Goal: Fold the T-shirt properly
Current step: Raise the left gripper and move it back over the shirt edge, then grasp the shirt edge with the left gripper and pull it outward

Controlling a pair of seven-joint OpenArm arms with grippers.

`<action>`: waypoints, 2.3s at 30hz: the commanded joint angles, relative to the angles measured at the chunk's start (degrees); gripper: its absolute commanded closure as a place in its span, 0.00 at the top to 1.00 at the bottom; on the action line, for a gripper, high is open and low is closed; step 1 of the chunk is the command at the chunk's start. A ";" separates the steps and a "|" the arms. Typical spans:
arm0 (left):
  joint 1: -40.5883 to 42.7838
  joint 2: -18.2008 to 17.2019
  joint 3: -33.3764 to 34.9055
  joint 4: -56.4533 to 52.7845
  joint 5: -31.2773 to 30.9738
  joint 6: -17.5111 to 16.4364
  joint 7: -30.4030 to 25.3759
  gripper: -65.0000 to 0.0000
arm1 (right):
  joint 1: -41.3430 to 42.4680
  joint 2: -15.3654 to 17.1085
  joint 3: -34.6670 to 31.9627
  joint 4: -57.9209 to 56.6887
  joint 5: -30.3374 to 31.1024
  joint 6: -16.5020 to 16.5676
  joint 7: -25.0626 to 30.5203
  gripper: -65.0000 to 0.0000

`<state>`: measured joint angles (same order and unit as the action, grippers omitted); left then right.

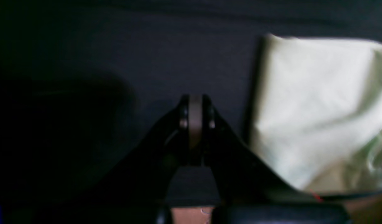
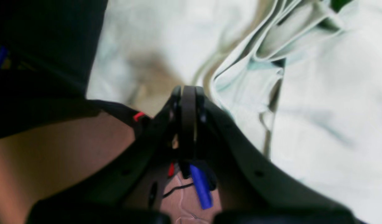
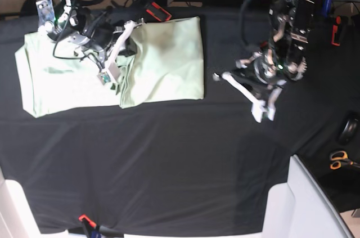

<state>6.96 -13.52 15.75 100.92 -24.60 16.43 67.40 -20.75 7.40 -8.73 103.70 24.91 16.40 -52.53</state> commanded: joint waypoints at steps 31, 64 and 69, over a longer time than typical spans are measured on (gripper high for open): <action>0.38 7.94 -6.21 -23.17 -27.14 -16.21 -7.40 0.87 | 0.75 0.82 0.51 0.87 0.28 0.08 0.88 0.00; -2.17 10.84 0.65 -24.31 -27.05 -16.21 -8.45 0.31 | 0.67 0.73 6.31 1.05 0.37 0.26 0.88 0.00; -4.02 9.87 0.56 -24.48 -23.27 -16.21 -8.54 0.00 | 0.67 0.73 6.40 1.13 0.46 0.26 0.88 0.00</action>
<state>3.86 -3.55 16.45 75.57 -47.24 0.12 59.20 -20.32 7.86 -2.52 103.68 24.53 16.40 -52.51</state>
